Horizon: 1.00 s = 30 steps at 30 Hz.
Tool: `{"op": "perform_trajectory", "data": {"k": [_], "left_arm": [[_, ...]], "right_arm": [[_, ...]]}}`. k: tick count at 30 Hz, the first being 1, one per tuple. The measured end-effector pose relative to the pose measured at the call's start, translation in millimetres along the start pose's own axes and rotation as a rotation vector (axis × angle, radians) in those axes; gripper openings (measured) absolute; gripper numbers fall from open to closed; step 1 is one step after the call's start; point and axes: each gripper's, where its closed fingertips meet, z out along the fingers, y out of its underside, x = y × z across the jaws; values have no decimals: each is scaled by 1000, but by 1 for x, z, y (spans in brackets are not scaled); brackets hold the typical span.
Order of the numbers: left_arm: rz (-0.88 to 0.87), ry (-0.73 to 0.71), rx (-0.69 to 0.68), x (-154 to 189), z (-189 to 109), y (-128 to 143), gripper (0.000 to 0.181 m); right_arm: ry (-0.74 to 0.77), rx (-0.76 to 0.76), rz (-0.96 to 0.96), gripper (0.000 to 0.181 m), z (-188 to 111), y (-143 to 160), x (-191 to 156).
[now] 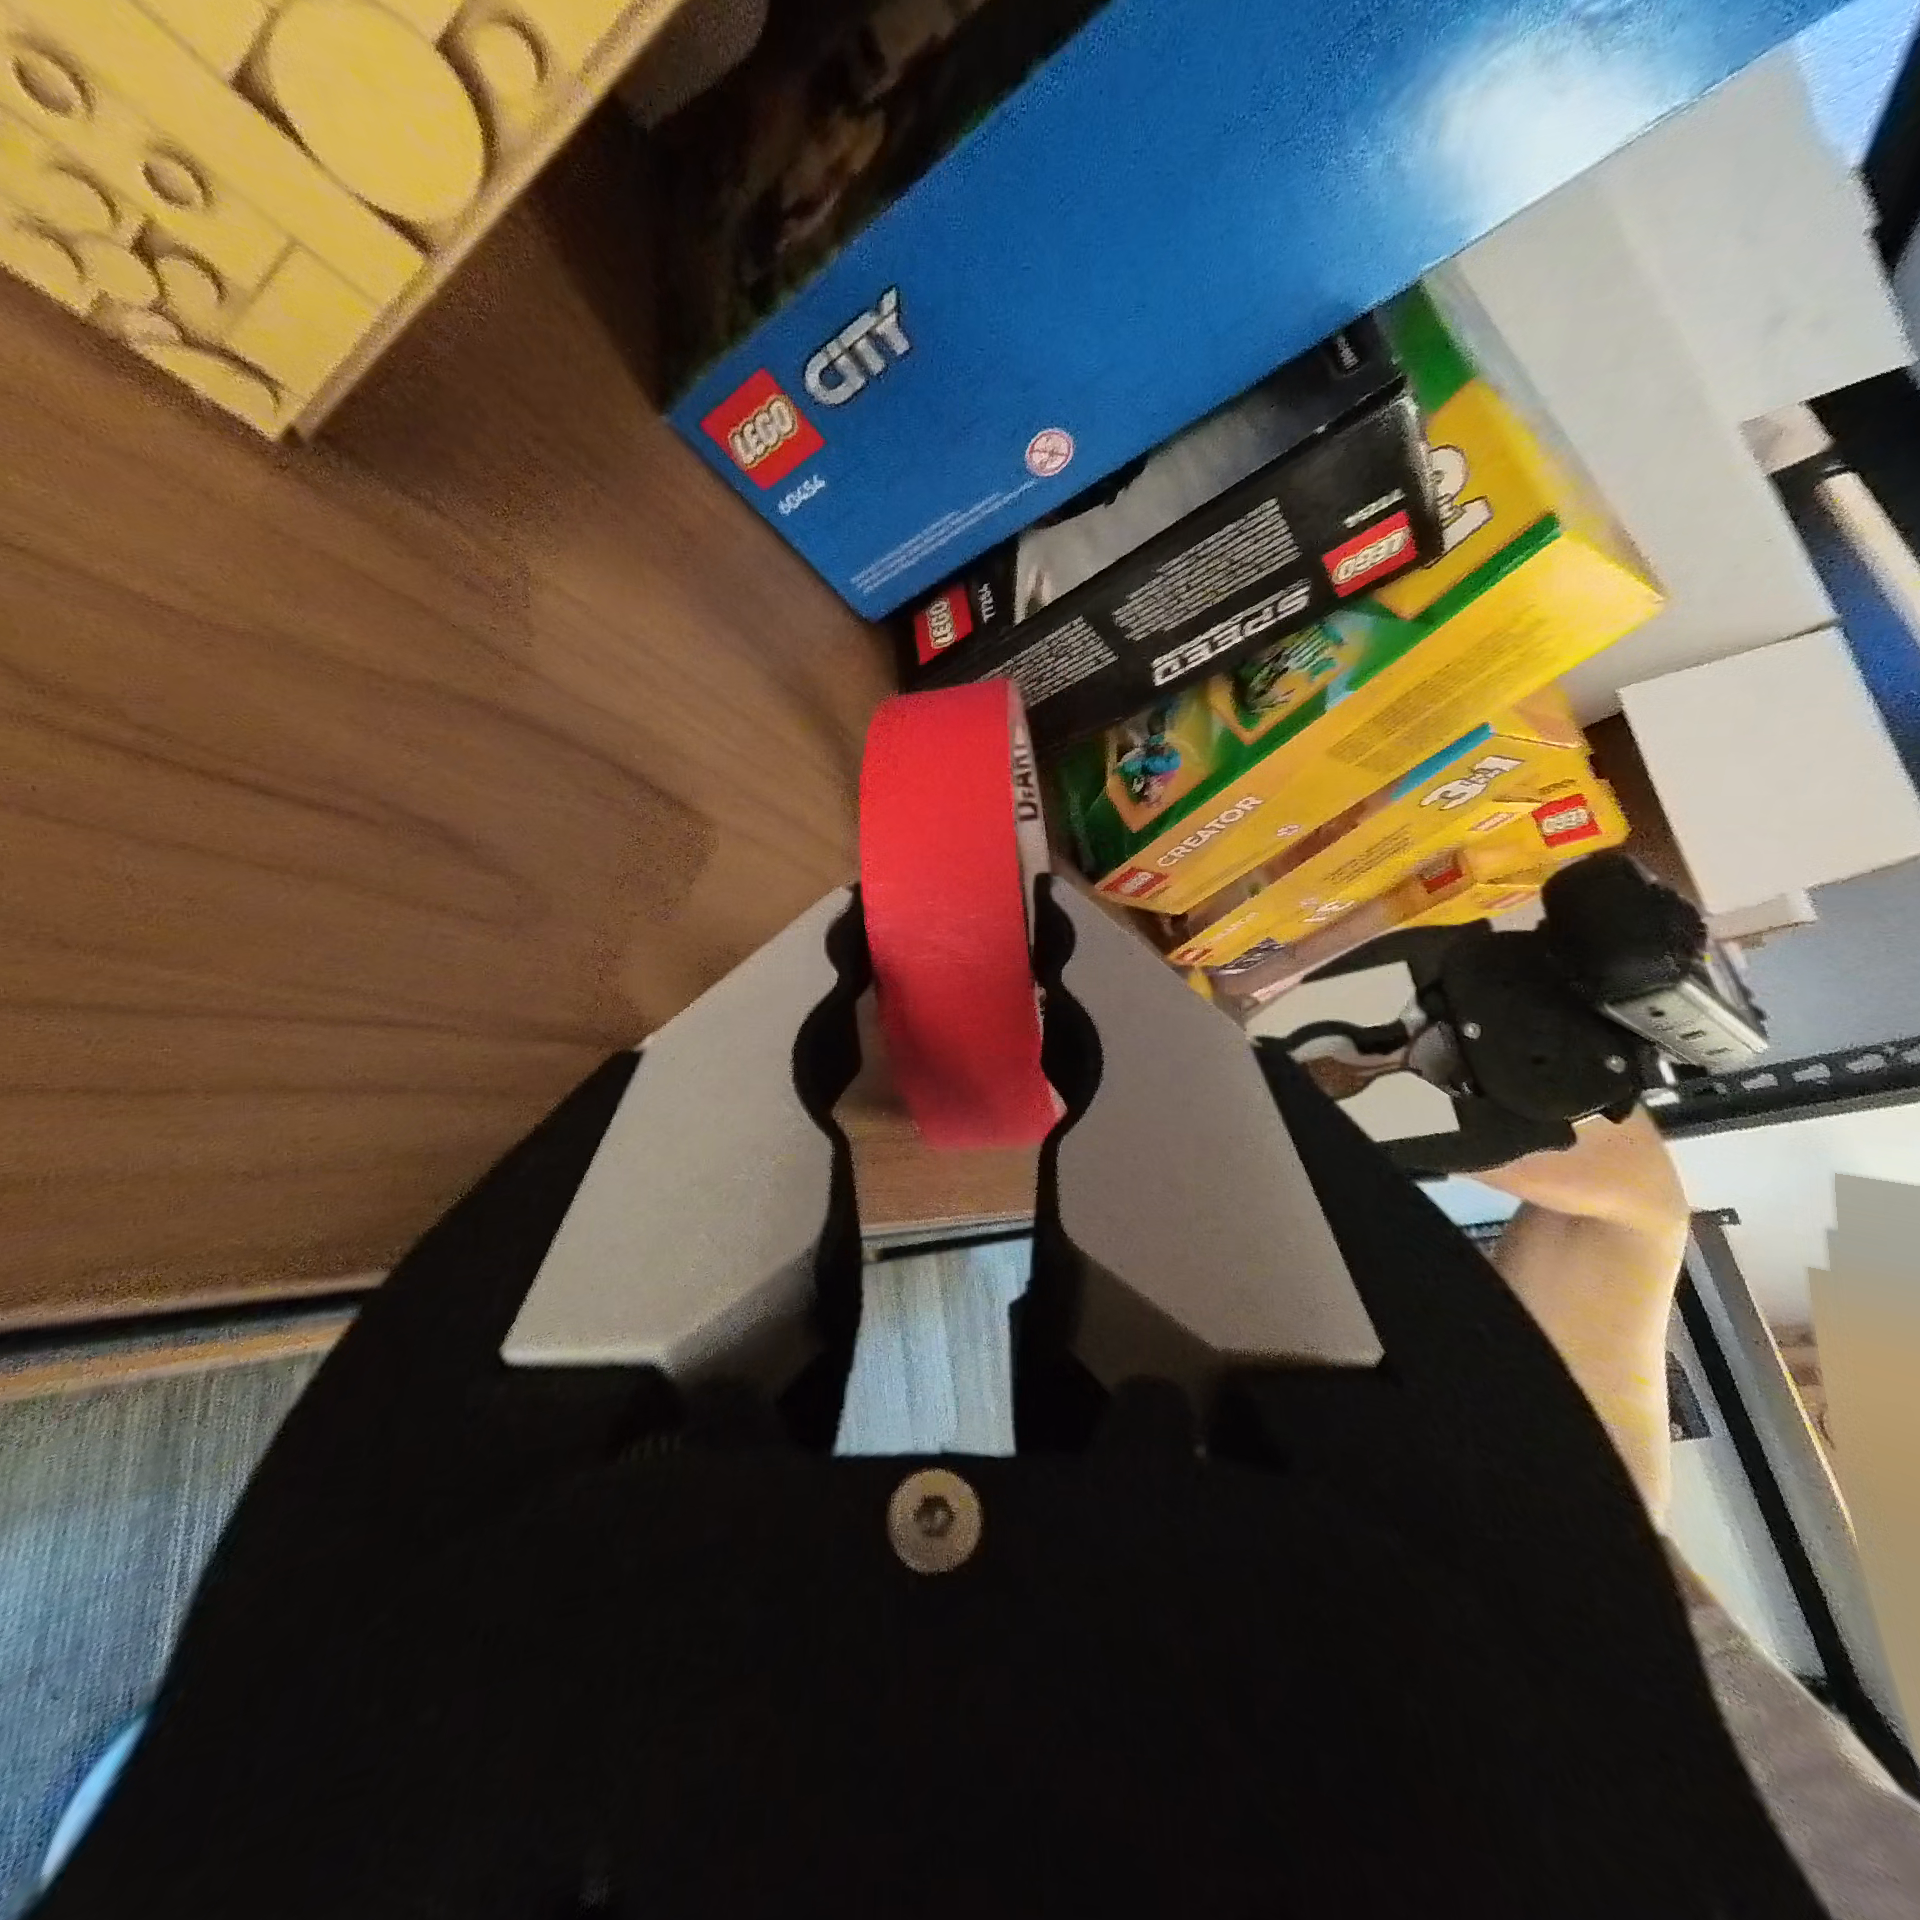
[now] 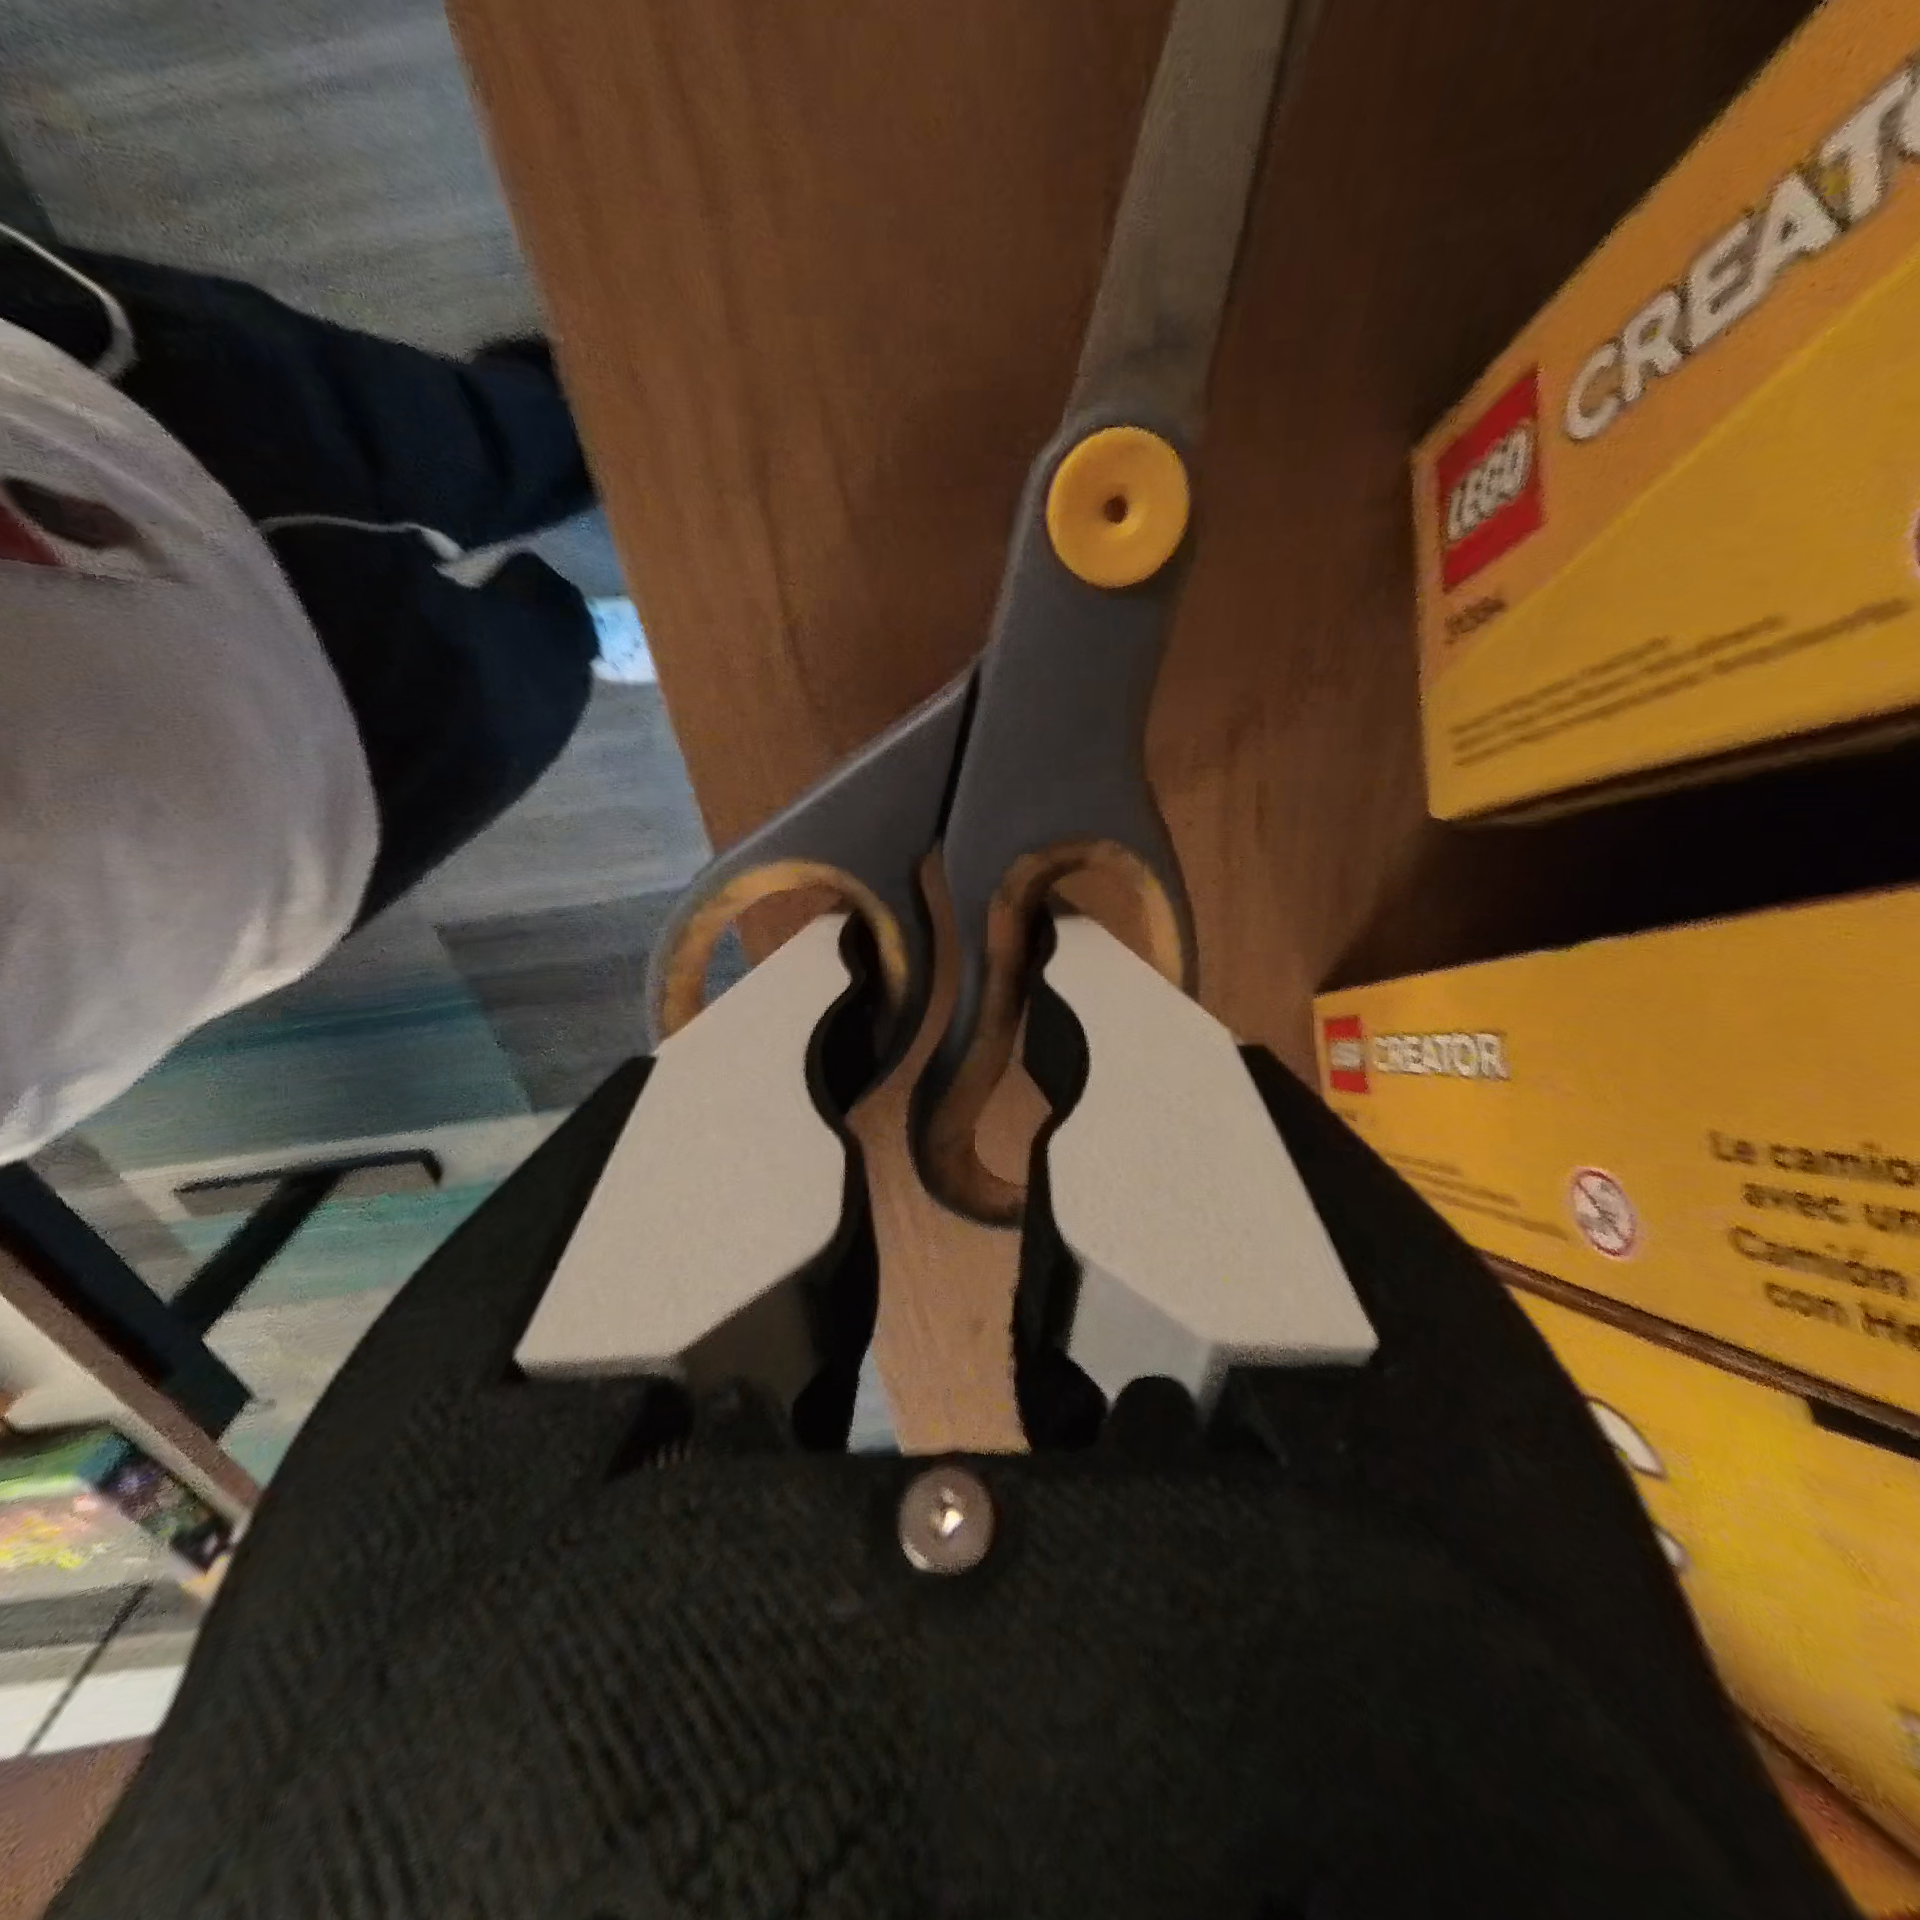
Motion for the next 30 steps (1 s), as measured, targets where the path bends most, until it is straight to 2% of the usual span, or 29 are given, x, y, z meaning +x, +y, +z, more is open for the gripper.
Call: {"op": "perform_trajectory", "data": {"k": [2,3,7,9,11,12,13,15,17,18,21,23,24,26,28,30], "left_arm": [[-4,-46,-34,-1,1,5,40],[10,-77,-48,-3,1,7,42],[56,-161,-133,-2,0,13,52],[113,-219,-173,-3,0,12,57],[177,-270,-198,-6,2,11,58],[189,-276,-210,-6,3,12,58],[186,-266,-222,-5,3,12,60],[170,-228,-248,-2,4,14,61],[176,-199,-260,-4,1,11,61],[191,-189,-268,-6,-1,8,61],[289,-164,-328,-16,-21,1,62],[438,-160,-404,-27,-48,-4,64],[522,-136,-425,-29,-66,-9,65],[733,-96,-418,-32,-106,-33,66],[1039,-115,-301,-30,-143,-86,68],[1392,-191,-115,-14,-173,-154,66]], "right_arm": [[8,-33,-13,34,-1,4,3],[15,-28,-22,35,-3,2,4],[152,55,-53,51,-24,-12,14],[189,264,-122,56,-41,-54,0],[114,581,-299,55,-55,-123,-44],[90,706,-399,55,-58,-151,-65],[133,777,-436,54,-56,-175,-70],[164,744,-437,54,-33,-205,-66],[149,634,-413,43,-4,-217,-59],[159,583,-397,17,6,-218,-53],[83,561,-330,13,8,-218,-51],[99,528,-266,15,8,-216,-42],[120,529,-254,18,7,-218,-40],[111,605,-226,49,-5,-230,-49],[91,737,-189,53,-37,-253,-61],[187,914,-199,52,-96,-287,-65]]}}
